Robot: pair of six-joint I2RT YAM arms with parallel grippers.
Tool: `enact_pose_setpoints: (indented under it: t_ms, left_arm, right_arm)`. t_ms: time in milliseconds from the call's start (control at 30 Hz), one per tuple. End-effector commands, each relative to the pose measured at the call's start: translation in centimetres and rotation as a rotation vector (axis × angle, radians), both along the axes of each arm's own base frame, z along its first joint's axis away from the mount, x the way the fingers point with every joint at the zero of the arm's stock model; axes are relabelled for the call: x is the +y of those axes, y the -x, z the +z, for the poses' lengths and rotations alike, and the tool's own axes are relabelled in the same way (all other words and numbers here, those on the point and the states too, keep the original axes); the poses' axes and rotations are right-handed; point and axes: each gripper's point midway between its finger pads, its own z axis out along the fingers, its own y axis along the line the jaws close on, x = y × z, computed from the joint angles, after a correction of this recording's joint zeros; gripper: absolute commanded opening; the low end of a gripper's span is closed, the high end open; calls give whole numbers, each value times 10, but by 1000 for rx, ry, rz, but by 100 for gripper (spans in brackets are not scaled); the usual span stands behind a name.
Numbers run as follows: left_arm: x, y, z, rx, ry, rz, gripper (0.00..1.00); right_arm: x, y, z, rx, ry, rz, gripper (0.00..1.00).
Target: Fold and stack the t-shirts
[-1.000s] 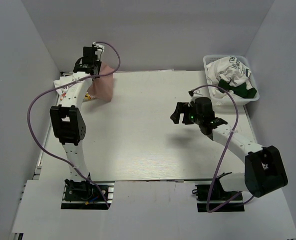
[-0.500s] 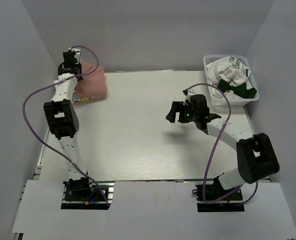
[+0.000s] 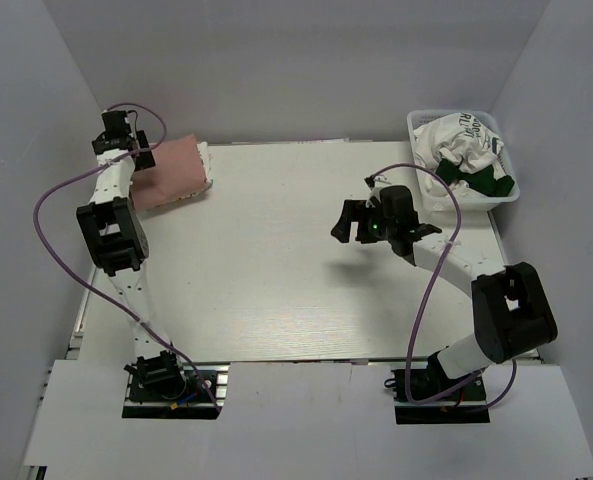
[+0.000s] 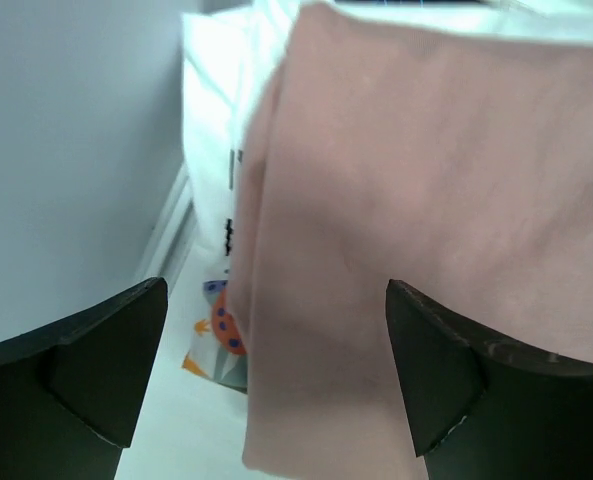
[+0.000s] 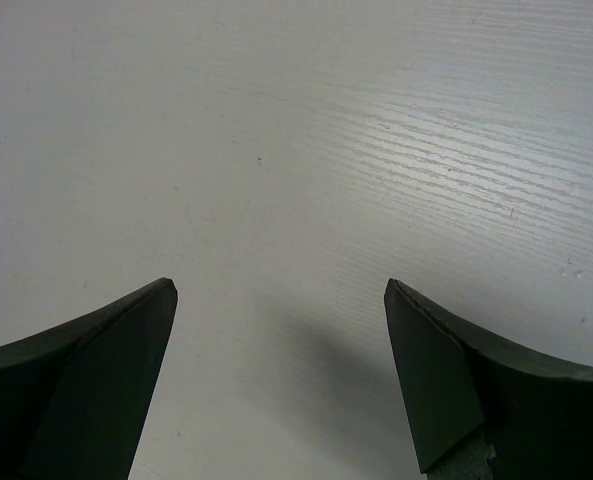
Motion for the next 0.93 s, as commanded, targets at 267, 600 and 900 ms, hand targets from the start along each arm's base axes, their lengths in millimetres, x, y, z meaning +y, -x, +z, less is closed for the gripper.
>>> enact_pose_setpoints:
  t_ms: [267,600,900]
  left_arm:
    - [-77,52,136,-231,235,-62,100]
    - [-307,236,32,-243,835,-461,100]
    - [-296,288,33,-263,715,-436,100]
  right_arm:
    - [-4,6,46,-94,-65,-30,90]
    - [-26,34,32,-74,-124,-154,90]
    - [-50,55,19,-98,-128,-255,90]
